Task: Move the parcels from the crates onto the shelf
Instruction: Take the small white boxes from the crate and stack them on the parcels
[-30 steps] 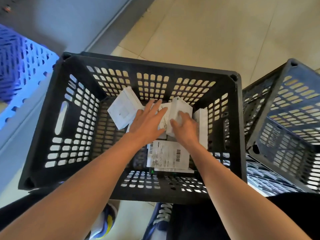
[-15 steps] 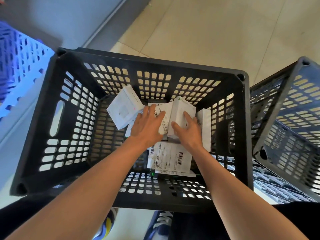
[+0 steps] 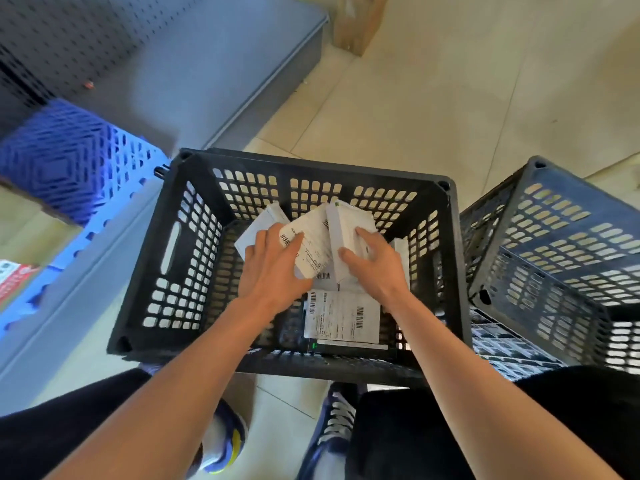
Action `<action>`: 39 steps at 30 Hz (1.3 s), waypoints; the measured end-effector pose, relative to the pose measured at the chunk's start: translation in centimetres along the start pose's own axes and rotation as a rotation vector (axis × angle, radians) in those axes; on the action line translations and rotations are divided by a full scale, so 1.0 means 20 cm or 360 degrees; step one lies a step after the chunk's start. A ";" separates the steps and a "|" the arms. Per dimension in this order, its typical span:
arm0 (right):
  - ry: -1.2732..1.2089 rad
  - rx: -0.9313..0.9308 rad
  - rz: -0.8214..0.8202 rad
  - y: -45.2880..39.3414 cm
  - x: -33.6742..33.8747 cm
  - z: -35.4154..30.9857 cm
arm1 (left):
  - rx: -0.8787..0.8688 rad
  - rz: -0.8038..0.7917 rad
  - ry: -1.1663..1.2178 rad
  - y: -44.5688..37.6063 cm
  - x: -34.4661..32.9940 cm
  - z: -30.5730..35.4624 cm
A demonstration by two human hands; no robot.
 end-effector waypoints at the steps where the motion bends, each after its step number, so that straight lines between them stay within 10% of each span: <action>1: 0.0002 0.0036 -0.0014 0.03 0.02 -0.03 | 0.0020 0.0026 -0.0009 0.03 0.04 -0.01; 21: 0.0364 0.0838 0.0047 0.60 0.33 -1.20 | 0.0332 0.0730 0.0162 0.65 0.92 -0.28; 39: 0.0066 0.1242 -0.0180 0.93 -0.19 -1.81 | 0.0769 0.1079 -0.0001 1.22 1.39 -0.84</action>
Point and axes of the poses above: each hand's wrist, its own y-axis away from the middle knuckle, its own x-axis out of the back of the hand, z = x × y, the point moved 4 cm from there along -y, towards the middle knuckle, and after that the axes turned 2 degrees about -y, right-handed, at the moved point
